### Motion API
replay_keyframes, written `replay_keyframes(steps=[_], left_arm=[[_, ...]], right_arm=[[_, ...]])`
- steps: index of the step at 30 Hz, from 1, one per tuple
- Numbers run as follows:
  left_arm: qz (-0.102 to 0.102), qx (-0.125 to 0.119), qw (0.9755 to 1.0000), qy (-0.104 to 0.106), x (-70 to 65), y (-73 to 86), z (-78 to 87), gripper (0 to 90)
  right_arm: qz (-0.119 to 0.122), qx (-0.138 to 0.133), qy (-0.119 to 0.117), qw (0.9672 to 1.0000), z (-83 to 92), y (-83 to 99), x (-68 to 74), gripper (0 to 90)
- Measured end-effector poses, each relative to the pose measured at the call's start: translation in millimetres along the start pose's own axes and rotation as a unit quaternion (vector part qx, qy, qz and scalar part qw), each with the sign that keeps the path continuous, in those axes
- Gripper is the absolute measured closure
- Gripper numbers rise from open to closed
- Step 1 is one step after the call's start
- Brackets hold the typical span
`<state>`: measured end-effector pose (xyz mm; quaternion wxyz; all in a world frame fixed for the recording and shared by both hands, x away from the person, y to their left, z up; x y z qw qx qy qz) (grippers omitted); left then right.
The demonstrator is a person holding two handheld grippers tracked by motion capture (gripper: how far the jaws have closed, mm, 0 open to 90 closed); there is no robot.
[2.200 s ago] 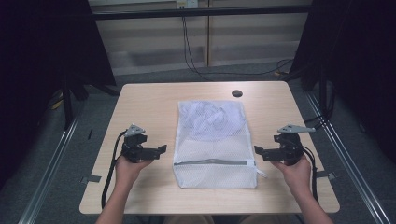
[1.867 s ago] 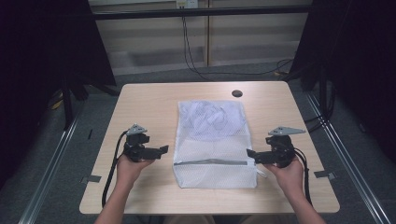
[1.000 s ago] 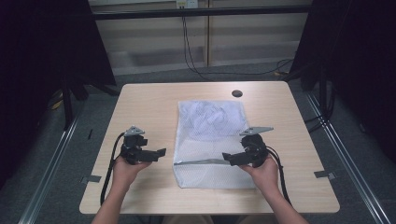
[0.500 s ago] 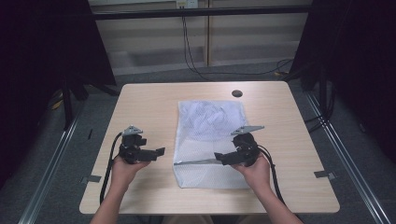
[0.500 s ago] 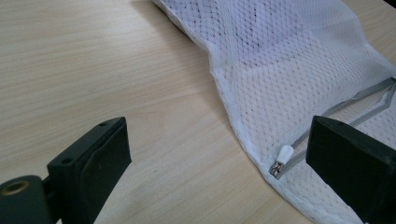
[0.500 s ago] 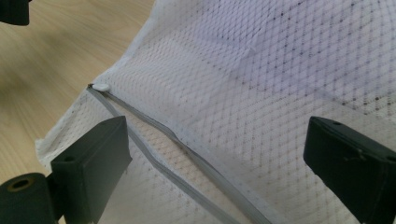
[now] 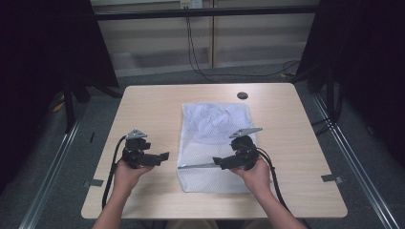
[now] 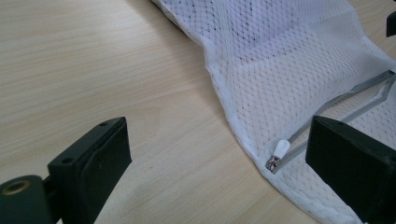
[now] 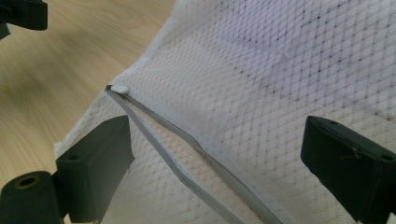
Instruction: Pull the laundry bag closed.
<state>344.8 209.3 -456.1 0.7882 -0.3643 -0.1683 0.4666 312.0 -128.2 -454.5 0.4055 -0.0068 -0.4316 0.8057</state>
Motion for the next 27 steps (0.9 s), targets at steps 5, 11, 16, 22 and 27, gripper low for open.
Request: replay_keyframes(steps=[5, 11, 16, 22, 27], left_arm=[[0.002, -0.001, 1.0000, -0.001, -0.4, 0.1, 1.2, 6.6], [0.006, -0.003, 1.0000, 0.005, -0.1, 0.0, 1.5, 6.6], [0.003, -0.003, 1.0000, 0.007, 0.6, -0.3, 2.2, 6.7], [0.001, -0.002, 1.0000, 0.009, 1.5, -0.7, 3.6, 6.8], [0.003, -0.001, 0.9998, 0.018, 2.0, -1.0, 2.8, 7.4]], right_arm=[[0.001, 0.000, -0.004, 1.0000, -5.4, -3.1, 4.2, 10.0], [0.002, 0.003, -0.018, 0.9998, -13.8, -5.6, 8.6, 14.5], [0.008, 0.010, -0.031, 0.9994, -20.3, -5.4, 11.8, 19.6], [0.009, 0.013, -0.045, 0.9988, -29.9, -7.9, 17.8, 20.3], [0.009, 0.015, -0.053, 0.9984, -36.1, -10.6, 20.4, 20.6]])
Point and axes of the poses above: each handheld gripper's, and its own axes: z roughly backward along the jaws, y roughly out of its underside, x roughly to its left, the point moved 1 cm from there along -z, roughly forward along the jaws, and after that the axes turned 12 degrees about -y, right-handed, at the moved point
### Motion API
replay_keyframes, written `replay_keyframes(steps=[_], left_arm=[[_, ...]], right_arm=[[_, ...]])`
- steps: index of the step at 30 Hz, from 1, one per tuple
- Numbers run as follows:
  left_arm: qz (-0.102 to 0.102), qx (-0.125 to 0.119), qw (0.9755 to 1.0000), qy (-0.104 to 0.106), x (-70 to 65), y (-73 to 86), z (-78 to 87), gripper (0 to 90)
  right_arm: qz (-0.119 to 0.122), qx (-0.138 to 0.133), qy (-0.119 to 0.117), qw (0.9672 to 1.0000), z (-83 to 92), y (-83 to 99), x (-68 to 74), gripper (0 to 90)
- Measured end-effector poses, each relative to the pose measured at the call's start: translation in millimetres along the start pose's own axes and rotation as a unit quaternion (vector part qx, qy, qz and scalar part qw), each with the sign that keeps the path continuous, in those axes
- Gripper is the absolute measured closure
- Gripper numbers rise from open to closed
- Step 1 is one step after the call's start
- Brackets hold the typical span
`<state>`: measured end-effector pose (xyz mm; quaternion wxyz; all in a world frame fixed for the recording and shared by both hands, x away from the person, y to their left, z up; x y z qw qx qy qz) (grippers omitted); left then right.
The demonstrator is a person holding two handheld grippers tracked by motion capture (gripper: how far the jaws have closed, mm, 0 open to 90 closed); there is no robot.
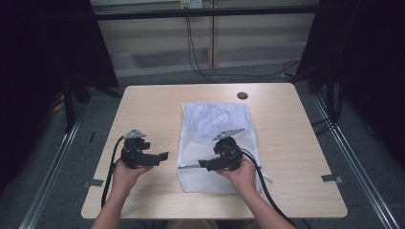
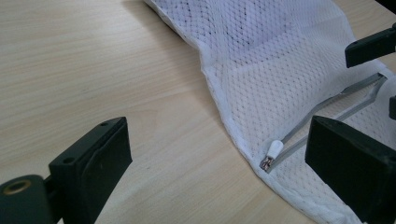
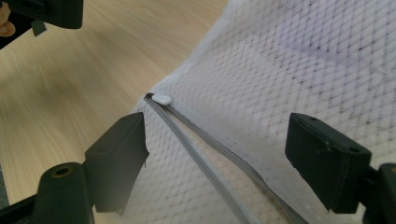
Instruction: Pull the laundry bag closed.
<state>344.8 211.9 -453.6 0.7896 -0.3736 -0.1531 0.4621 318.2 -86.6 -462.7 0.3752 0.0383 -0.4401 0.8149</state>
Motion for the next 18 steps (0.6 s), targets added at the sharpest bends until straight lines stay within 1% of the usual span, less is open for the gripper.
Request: replay_keyframes(steps=[1, 4, 5, 6, 8, 10, 12, 15, 16, 17, 18], left_arm=[[0.004, 0.001, 1.0000, 0.004, 0.3, -0.1, -0.5, 8.2], [0.002, 0.006, 1.0000, 0.006, 0.5, 0.1, -0.8, 8.4], [0.001, 0.005, 1.0000, 0.005, 0.4, 0.0, -0.8, 8.3], [0.003, 0.004, 1.0000, 0.004, 0.2, 0.0, -0.7, 8.3], [-0.001, 0.003, 1.0000, 0.000, 0.3, -0.3, -0.3, 8.3], [-0.002, 0.003, 1.0000, -0.002, 0.4, -0.4, -0.1, 8.3], [0.001, 0.003, 1.0000, -0.001, 0.3, -0.3, -0.6, 8.2], [-0.006, 0.007, 1.0000, -0.004, -0.1, -0.2, -1.1, 8.1], [-0.006, 0.007, 1.0000, -0.003, -0.4, -0.1, -1.3, 8.1], [-0.007, 0.007, 0.9999, -0.004, -0.6, -0.2, -1.2, 8.1], [-0.009, 0.007, 0.9999, -0.004, -0.2, -0.3, -1.1, 8.3]], right_arm=[[-0.002, 0.003, 0.001, 1.0000, -1.1, -0.6, 0.9, 21.1], [-0.006, 0.009, -0.007, 0.9999, -5.3, -2.4, 1.9, 21.6], [-0.005, 0.009, -0.006, 0.9999, -7.1, -3.1, 2.1, 21.6], [-0.005, 0.014, -0.001, 0.9999, -7.3, -3.5, 2.6, 21.5], [-0.003, 0.013, -0.002, 0.9999, -9.7, -4.4, 2.8, 21.2], [-0.002, 0.018, 0.003, 0.9998, -11.5, -5.1, 3.1, 21.2], [-0.003, 0.015, -0.001, 0.9999, -13.6, -5.5, 3.1, 21.4], [-0.006, 0.019, -0.004, 0.9998, -16.7, -5.9, 2.5, 22.8], [-0.010, 0.018, -0.010, 0.9997, -18.1, -5.8, 2.7, 23.5], [-0.009, 0.021, -0.011, 0.9997, -19.1, -5.9, 2.7, 23.7], [-0.013, 0.024, -0.010, 0.9996, -20.0, -5.8, 3.4, 24.6]])
Point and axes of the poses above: each handheld gripper's, and its own axes: z roughly backward along the jaws, y roughly out of its underside, x roughly to its left, the point moved 1 cm from there along -z, roughly forward along the jaws, and after that the axes turned 12 degrees about -y, right-handed, at the moved point
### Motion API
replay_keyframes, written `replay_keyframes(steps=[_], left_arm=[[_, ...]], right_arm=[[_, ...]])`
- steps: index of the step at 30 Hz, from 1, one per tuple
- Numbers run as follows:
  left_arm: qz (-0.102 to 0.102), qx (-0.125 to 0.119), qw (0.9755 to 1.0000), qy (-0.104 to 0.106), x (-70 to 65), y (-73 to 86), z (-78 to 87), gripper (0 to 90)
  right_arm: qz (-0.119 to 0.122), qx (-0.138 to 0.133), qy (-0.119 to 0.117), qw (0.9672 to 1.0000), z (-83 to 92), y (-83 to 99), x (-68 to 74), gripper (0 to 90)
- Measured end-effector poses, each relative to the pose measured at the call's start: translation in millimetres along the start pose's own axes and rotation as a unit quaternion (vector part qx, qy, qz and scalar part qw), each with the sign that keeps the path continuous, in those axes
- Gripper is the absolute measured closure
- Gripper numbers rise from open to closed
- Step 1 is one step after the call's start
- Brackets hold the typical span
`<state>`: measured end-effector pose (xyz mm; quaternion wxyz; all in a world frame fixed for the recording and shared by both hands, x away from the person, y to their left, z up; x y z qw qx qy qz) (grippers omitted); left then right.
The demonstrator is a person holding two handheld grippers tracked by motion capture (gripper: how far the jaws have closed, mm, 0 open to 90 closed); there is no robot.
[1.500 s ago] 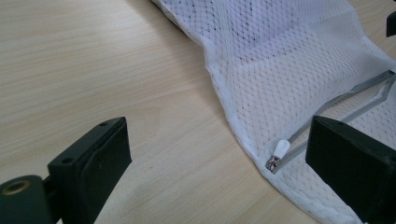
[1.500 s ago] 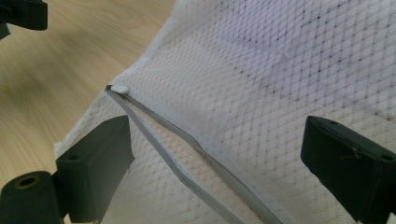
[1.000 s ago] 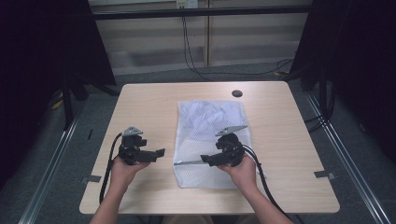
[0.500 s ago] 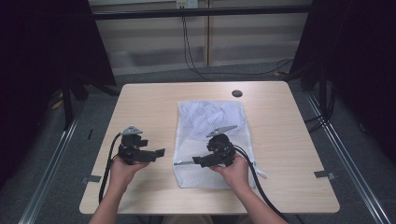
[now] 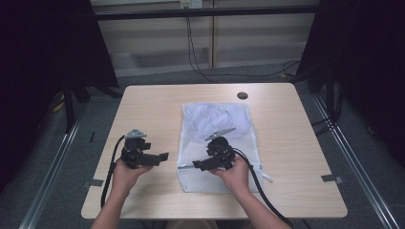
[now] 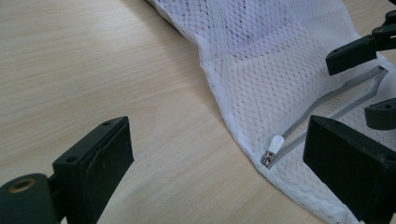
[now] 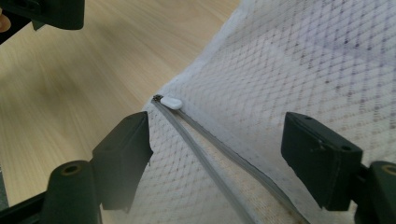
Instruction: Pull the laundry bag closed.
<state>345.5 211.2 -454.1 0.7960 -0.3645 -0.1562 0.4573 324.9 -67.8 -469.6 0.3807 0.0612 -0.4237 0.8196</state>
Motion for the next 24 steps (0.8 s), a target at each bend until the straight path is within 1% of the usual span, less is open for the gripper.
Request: replay_keyframes(steps=[1, 2, 3, 5, 7, 12, 15, 16, 17, 18, 19, 21, 24], left_arm=[[0.002, 0.000, 1.0000, 0.001, -0.2, 0.1, 0.0, 8.2], [0.001, 0.000, 1.0000, 0.001, 0.1, 0.0, 0.1, 8.2], [0.001, 0.000, 1.0000, 0.002, 0.4, 0.0, 0.2, 8.3], [0.004, 0.000, 1.0000, 0.004, 0.4, -0.1, 0.3, 8.4], [0.003, 0.000, 1.0000, 0.006, 1.0, -0.2, 0.7, 8.5], [0.003, 0.001, 1.0000, 0.003, 2.0, -0.1, 1.1, 8.5], [0.003, 0.001, 1.0000, 0.002, 2.3, 0.0, 1.3, 8.7], [0.002, 0.002, 1.0000, 0.003, 2.5, 0.0, 1.1, 8.8], [0.003, 0.002, 1.0000, 0.003, 2.4, 0.1, 0.9, 8.8], [0.004, 0.002, 1.0000, 0.002, 2.5, 0.3, 0.7, 8.8], [0.002, 0.003, 1.0000, 0.002, 2.9, 0.5, 0.6, 8.9], [0.004, 0.003, 1.0000, 0.003, 3.2, 0.6, 0.8, 9.0], [0.006, 0.001, 1.0000, 0.003, 3.6, 0.5, 1.1, 9.0]], right_arm=[[0.001, 0.000, -0.004, 1.0000, -1.7, -0.1, -0.4, 24.6], [-0.001, 0.000, -0.004, 1.0000, -2.8, -0.1, -0.3, 24.4], [-0.001, 0.004, 0.001, 1.0000, -4.2, -0.4, -0.3, 24.5], [-0.007, 0.004, -0.004, 1.0000, -6.5, -0.9, -0.2, 24.5], [-0.007, 0.002, -0.006, 1.0000, -8.2, -1.6, -0.2, 24.8], [-0.012, 0.006, -0.005, 0.9999, -11.1, -2.9, -0.1, 26.6], [-0.018, 0.003, -0.010, 0.9998, -13.1, -3.0, -0.1, 28.6], [-0.016, 0.003, -0.016, 0.9998, -14.8, -3.3, -0.4, 33.1], [-0.018, 0.000, -0.019, 0.9997, -16.0, -3.1, -0.4, 34.0], [-0.018, 0.000, -0.019, 0.9997, -16.0, -3.1, -0.4, 34.0], [-0.026, 0.002, -0.020, 0.9995, -16.4, -3.1, 0.4, 34.2], [-0.027, 0.002, -0.023, 0.9994, -20.6, -3.4, 0.5, 35.1], [-0.031, 0.004, -0.024, 0.9992, -22.3, -3.9, 1.2, 35.5]])
Point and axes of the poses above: each handheld gripper's, and its own axes: z roughly backward along the jaws, y roughly out of its underside, x roughly to its left, the point moved 1 cm from there along -z, roughly forward along the jaws, and after that the axes turned 12 degrees about -y, right-handed, at the moved point
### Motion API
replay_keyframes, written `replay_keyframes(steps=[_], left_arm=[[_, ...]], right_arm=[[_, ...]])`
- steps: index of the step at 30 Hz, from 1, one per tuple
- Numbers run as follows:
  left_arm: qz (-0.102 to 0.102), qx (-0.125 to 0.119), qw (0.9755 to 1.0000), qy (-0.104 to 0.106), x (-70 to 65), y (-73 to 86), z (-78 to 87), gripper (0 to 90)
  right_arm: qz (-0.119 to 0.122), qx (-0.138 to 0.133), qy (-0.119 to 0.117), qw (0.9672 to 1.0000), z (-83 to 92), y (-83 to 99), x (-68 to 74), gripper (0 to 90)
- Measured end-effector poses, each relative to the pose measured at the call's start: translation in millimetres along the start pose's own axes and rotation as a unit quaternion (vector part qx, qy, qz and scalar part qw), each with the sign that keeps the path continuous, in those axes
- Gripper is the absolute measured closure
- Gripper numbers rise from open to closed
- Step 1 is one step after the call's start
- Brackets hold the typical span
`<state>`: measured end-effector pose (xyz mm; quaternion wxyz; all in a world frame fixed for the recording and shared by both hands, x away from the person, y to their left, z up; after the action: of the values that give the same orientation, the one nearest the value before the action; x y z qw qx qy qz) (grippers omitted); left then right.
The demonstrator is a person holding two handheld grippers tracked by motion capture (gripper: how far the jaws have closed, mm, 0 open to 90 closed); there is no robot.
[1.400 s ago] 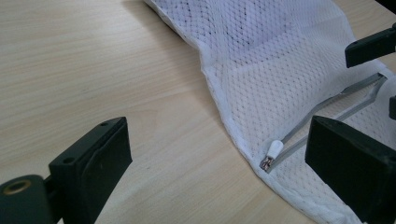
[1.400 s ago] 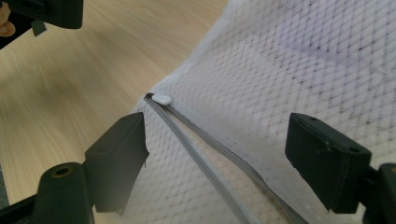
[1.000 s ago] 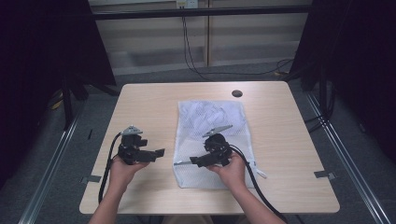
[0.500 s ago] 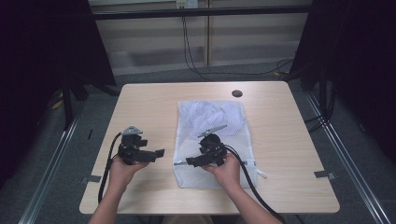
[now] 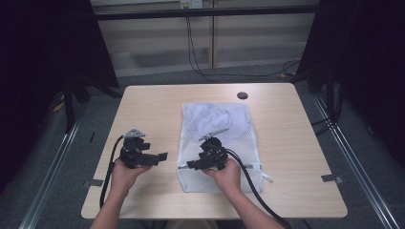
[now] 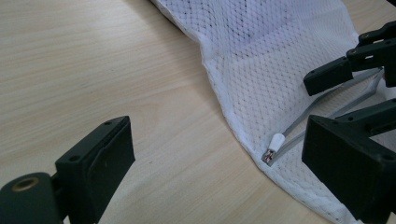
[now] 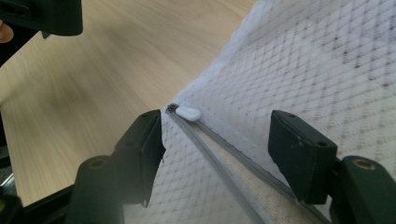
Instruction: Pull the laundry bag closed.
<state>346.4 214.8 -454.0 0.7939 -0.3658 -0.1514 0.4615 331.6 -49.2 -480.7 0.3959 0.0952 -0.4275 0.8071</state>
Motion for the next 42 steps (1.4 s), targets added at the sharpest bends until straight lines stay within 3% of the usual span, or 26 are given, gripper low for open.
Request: replay_keyframes(steps=[5, 9, 16, 23, 33, 42], left_arm=[[0.000, 0.000, 1.0000, 0.000, 1.2, 0.2, 0.8, 9.0], [0.004, -0.002, 1.0000, -0.003, 2.1, 0.2, 1.9, 9.0], [0.006, -0.004, 1.0000, -0.004, 3.6, 0.1, 2.6, 9.2], [0.004, -0.003, 1.0000, -0.004, 4.8, -0.2, 2.8, 9.2], [0.012, -0.007, 0.9999, -0.001, 4.9, 0.0, 2.6, 9.2], [0.011, -0.007, 0.9999, -0.001, 5.2, 0.4, 2.9, 9.2]], right_arm=[[-0.008, -0.001, -0.007, 0.9999, -5.5, -1.1, 1.3, 41.7], [-0.012, 0.002, -0.025, 0.9996, -9.8, -1.6, 1.3, 54.2], [-0.023, 0.010, -0.038, 0.9990, -18.3, -2.0, 3.3, 59.2], [-0.044, 0.016, -0.041, 0.9981, -25.9, -4.0, 2.4, 62.2], [-0.047, 0.023, -0.029, 0.9982, -32.6, -8.0, -0.2, 62.9], [-0.057, 0.020, -0.049, 0.9970, -40.0, -9.1, 1.9, 62.9]])
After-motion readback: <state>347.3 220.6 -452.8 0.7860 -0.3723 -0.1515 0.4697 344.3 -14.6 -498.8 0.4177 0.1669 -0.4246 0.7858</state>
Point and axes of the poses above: each handheld gripper's, and its own axes: z roughly backward along the jaws, y roughly out of its underside, x roughly to its left, the point moved 1 cm from there along -z, roughly forward along the jaws, and after that the axes turned 12 degrees about -y, right-handed, at the moved point
